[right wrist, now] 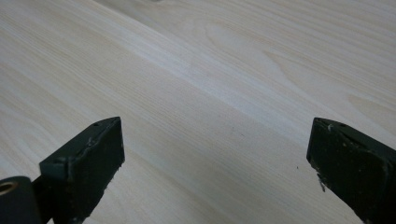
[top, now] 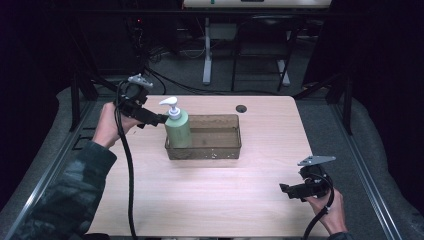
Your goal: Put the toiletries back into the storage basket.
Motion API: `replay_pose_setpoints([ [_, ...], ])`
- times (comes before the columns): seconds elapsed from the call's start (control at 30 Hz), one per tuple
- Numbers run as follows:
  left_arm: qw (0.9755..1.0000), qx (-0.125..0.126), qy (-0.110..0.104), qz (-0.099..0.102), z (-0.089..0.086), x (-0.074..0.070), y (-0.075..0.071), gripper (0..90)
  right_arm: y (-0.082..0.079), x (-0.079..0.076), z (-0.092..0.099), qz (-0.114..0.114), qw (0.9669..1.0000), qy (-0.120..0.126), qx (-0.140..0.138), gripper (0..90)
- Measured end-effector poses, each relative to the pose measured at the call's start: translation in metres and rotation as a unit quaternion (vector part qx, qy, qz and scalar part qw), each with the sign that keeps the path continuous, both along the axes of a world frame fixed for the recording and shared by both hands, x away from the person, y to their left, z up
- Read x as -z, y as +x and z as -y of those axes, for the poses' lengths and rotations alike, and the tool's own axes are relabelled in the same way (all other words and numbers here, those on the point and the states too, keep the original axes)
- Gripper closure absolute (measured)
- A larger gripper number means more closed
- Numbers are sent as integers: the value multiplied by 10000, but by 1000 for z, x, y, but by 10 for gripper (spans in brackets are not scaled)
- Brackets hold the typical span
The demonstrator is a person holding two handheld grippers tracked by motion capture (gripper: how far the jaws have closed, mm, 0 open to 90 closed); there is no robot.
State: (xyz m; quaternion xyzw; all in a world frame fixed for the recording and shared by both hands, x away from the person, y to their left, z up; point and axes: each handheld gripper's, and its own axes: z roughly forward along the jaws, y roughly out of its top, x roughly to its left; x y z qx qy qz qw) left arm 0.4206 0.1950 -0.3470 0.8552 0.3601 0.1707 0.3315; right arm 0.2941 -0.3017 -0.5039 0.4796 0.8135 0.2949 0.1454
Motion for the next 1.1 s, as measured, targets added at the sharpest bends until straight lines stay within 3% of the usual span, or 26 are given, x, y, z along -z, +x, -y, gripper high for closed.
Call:
replay_pose_setpoints([
  [0.23,9996,-266,-7,-66,-16,28,-19,0,0,1,0,-7,10000,-10,11,34],
  [0.3,9992,-354,-137,-141,-22,37,-23,0,0,1,0,-34,10000,-13,13,33],
  [0.37,9988,-430,-126,-194,-26,49,-27,0,1,1,0,-32,10000,-19,-5,32],
  [0.8,9952,-720,-379,-552,-33,109,-42,0,1,3,-1,-37,10000,-65,7,32],
  [0.9,9955,-749,-216,-542,-32,121,-43,0,1,3,0,-45,10000,-58,24,32],
  [1.1,9942,-750,-238,-732,-35,140,-44,0,2,5,-1,-43,10000,-79,-4,31],
])
